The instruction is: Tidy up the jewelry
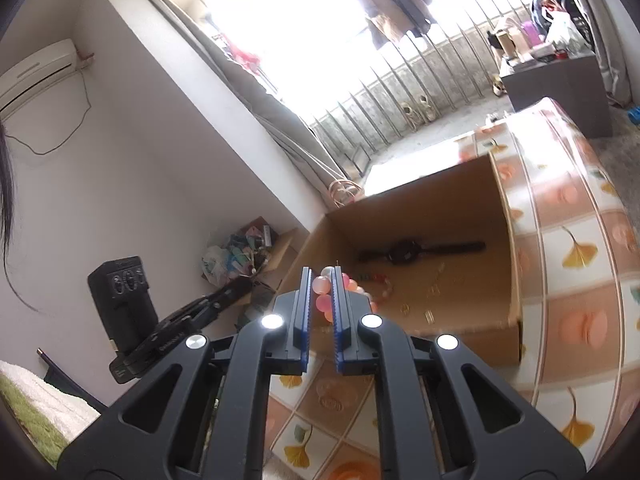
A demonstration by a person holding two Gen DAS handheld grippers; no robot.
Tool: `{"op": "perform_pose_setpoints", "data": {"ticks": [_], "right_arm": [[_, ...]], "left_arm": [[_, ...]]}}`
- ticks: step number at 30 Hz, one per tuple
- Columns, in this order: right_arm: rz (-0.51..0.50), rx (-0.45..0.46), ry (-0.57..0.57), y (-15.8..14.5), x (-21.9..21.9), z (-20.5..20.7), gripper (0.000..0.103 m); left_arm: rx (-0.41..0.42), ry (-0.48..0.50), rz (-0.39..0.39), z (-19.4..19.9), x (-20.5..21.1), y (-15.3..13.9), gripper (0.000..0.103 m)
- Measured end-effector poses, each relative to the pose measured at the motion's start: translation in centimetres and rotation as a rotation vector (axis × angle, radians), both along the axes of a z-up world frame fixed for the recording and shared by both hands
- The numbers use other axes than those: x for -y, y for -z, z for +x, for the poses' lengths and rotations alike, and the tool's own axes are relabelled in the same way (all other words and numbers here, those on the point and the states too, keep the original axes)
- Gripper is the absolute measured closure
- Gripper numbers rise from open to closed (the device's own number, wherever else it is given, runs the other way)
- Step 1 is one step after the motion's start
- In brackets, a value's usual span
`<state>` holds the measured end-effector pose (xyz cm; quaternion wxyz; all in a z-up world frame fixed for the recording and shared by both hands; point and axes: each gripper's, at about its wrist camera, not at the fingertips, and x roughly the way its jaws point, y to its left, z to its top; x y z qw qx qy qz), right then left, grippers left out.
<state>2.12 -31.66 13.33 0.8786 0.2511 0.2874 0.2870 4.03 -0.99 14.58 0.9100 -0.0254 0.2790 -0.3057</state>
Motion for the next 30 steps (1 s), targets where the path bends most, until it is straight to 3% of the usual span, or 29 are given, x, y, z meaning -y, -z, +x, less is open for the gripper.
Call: {"op": "perform_pose_setpoints", "data": {"ticks": [2,8,10,20,25,30], "right_arm": [[-0.01,0.013,-0.004,-0.4,-0.2,1.2,0.095],[-0.051,-0.026,-0.007,0.7,-0.7,4.7,0.095],[-0.065,-0.057,-0.002,1.8,-0.6,5.9,0.095],[-0.089,-0.158,0.009,4.4,0.3,8.6,0.095],[-0.1,-0.167,0.016,4.2,0.6,8.9,0.095],[-0.111,-0.176,0.021,4.1,0.5,9.1,0.095]], "left_arm": [[-0.045,0.013,-0.001,1.8,0.5,0.4,0.1],[-0.332,0.057,-0.014,8.4,1.7,4.7,0.1],[-0.371,0.056,-0.005,9.4,1.8,5.5,0.1],[-0.469,0.034,0.033,11.5,1.7,7.4,0.097],[-0.464,0.036,0.025,11.4,1.6,7.3,0.081],[-0.453,0.022,0.0,11.3,1.0,6.7,0.078]]}}
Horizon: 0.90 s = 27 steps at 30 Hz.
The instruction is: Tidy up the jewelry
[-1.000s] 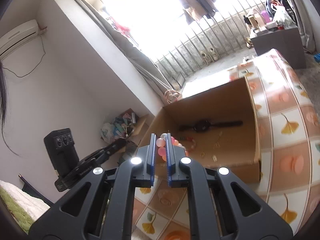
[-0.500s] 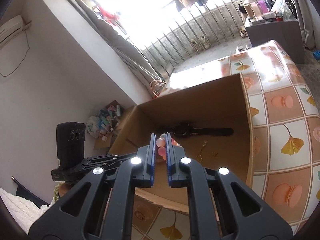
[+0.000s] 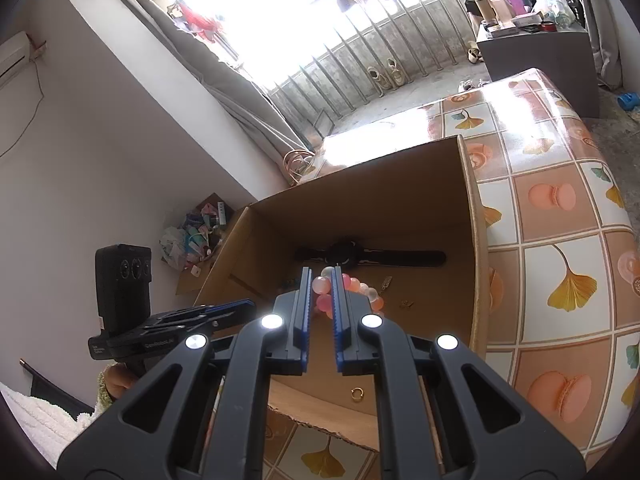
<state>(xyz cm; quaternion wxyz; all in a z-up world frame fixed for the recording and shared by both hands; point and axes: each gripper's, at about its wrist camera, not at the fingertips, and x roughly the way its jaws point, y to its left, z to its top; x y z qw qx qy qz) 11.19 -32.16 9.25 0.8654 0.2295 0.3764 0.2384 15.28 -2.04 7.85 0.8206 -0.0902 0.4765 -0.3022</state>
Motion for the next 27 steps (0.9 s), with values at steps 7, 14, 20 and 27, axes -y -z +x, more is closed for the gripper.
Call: {"op": "perform_pose_setpoints", "data": {"ticks": [7,14,20,27], "right_arm": [[0.0,0.001,0.002,-0.3,-0.4,-0.2,0.095],[0.031,0.018,-0.005,-1.0,-0.1,-0.9,0.095],[0.066,0.009,-0.001,-0.5,-0.3,-1.4,0.095],[0.073,0.017,0.003,-0.8,-1.1,-2.3,0.095]], "left_arm": [[0.125,-0.032,-0.011,-2.3,-1.3,-2.7,0.076],[0.309,0.244,0.107,-11.6,1.2,-2.5,0.071],[0.186,0.166,0.268,-12.4,3.0,4.5,0.072],[0.193,0.123,0.29,-10.8,4.4,7.5,0.072]]}}
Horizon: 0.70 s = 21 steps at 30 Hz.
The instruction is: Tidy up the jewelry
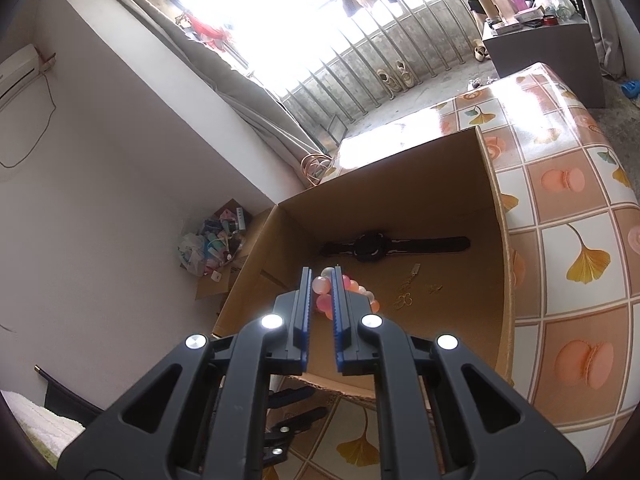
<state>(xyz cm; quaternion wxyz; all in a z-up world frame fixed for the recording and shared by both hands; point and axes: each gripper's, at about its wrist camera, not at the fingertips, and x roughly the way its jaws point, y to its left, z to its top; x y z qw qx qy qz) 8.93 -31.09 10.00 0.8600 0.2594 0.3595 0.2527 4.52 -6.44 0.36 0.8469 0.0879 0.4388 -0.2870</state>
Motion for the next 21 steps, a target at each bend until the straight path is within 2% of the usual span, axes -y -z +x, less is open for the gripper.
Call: {"op": "perform_pose_setpoints", "data": {"ticks": [3,7,10,17,21], "right_arm": [[0.002,0.005,0.004,0.0,0.0,0.0,0.095],[0.009,0.009,0.005,0.1,0.3,0.2,0.095],[0.017,0.011,0.007,0.2,0.4,0.3,0.095],[0.031,0.02,0.011,0.2,1.0,0.2,0.095],[0.042,0.027,0.008,0.3,1.2,0.2,0.095]], "left_arm": [[0.035,0.012,0.043,-0.2,0.8,0.9,0.078],[0.099,0.022,0.111,-0.4,1.5,1.2,0.096],[0.118,0.027,0.127,-0.5,1.7,1.3,0.099],[0.1,0.021,0.038,-1.4,-0.5,-0.8,0.1],[0.124,0.018,-0.022,-2.6,-2.3,-4.0,0.1]]}}
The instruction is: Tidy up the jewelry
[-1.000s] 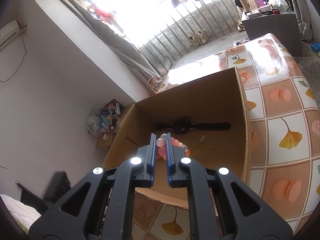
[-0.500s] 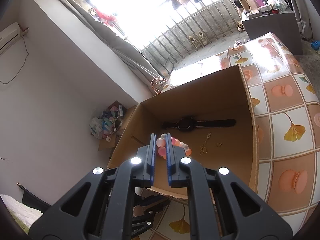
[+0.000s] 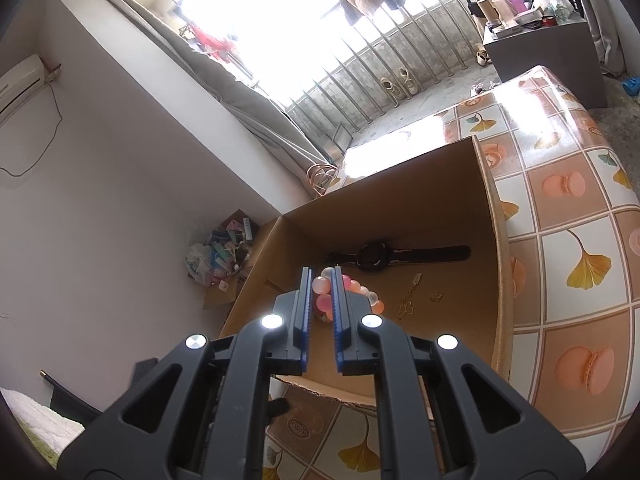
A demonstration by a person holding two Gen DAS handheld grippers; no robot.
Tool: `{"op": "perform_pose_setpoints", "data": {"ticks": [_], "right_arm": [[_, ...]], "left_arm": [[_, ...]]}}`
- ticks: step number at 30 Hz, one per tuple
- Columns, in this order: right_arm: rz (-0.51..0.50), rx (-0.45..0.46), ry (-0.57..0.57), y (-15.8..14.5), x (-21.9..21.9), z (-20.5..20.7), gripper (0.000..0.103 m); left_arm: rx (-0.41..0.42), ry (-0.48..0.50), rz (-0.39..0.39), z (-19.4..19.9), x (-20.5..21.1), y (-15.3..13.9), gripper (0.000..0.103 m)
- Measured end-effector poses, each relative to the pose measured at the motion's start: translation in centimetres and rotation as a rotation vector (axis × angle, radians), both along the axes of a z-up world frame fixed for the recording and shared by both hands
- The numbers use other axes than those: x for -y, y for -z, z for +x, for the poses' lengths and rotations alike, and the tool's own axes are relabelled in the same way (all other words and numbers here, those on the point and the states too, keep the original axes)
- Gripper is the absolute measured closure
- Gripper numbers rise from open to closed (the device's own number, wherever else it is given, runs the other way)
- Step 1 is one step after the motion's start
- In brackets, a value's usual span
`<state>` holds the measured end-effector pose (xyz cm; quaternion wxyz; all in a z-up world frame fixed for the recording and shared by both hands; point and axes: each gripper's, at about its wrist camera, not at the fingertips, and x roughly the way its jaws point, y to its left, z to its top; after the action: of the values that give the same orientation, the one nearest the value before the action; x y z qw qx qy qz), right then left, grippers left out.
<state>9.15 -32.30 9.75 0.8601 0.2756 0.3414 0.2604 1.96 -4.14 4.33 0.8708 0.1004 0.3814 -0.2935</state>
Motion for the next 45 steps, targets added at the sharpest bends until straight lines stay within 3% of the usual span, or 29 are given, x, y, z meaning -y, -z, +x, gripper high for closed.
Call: {"op": "perform_pose_setpoints", "data": {"ticks": [9,12,16,21,30,35,36,38,41,42,45], "right_arm": [[-0.008,0.011,-0.001,-0.2,-0.4,0.3,0.095],[-0.022,0.009,0.005,0.0,-0.4,0.4,0.095],[-0.065,-0.009,0.007,0.3,-0.8,0.9,0.095],[-0.089,-0.024,0.008,0.7,-0.6,1.1,0.092],[-0.064,-0.014,0.068,0.0,1.2,0.2,0.092],[-0.077,0.006,0.134,-1.1,2.3,-1.5,0.089],[-0.09,0.012,0.158,-1.3,2.6,-1.9,0.082],[-0.117,0.022,0.212,-1.8,3.4,-2.8,0.07],[-0.183,0.013,0.296,-1.8,4.4,-3.7,0.055],[-0.189,-0.006,0.32,-1.4,4.9,-3.8,0.047],[-0.146,-0.089,0.301,0.4,5.7,-3.2,0.044]], "left_arm": [[0.054,-0.019,-0.256,1.8,-2.5,-8.5,0.1],[0.031,-0.078,-0.228,4.9,-1.4,-8.7,0.1],[-0.091,-0.098,-0.206,8.6,-0.5,-6.5,0.1],[-0.131,-0.111,-0.136,9.8,0.5,-5.2,0.099],[-0.099,-0.142,-0.144,9.1,-0.5,-5.5,0.097],[-0.051,-0.18,-0.152,7.9,-1.8,-6.3,0.081],[-0.037,-0.197,-0.155,7.5,-2.4,-6.6,0.077],[-0.021,-0.24,-0.162,7.1,-3.8,-7.1,0.053],[-0.015,-0.31,-0.183,7.2,-5.8,-7.5,0.034],[-0.021,-0.334,-0.189,7.3,-6.4,-7.4,0.03],[-0.109,-0.389,-0.235,8.5,-8.4,-6.4,0.028]]}}
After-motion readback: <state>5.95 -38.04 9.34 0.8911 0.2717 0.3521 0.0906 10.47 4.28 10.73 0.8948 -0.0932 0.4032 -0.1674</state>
